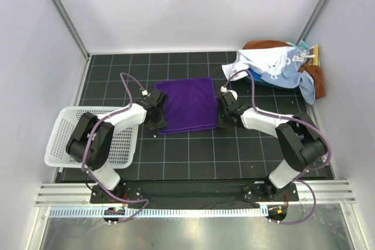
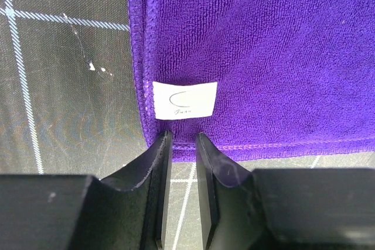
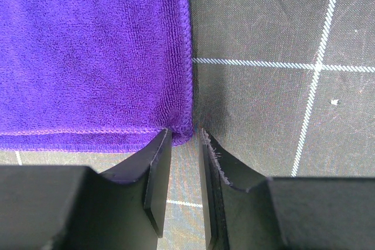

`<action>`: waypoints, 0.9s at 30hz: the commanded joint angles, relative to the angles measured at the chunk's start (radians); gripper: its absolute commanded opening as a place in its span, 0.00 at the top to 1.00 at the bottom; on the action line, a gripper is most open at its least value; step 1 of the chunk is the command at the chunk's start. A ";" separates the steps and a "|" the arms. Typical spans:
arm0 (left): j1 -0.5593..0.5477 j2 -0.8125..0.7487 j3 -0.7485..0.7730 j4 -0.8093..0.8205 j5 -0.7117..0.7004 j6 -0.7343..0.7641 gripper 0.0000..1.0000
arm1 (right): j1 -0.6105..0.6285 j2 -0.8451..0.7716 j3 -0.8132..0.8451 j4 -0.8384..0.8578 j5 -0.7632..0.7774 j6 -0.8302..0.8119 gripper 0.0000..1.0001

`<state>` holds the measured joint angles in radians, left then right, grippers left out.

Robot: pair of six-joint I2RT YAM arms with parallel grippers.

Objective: Fold and stack the towels
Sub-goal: Fold the towel

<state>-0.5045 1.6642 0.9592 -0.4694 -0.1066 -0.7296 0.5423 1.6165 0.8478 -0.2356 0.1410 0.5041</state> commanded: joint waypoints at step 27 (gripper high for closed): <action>-0.150 -0.073 -0.057 -0.213 -0.071 -0.073 1.00 | 0.038 -0.227 -0.092 -0.224 0.089 0.039 0.99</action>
<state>-0.6350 1.6253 0.9321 -0.5755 -0.1825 -0.7792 0.5793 1.4448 0.7704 -0.3920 0.1925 0.5297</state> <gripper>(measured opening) 0.009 0.053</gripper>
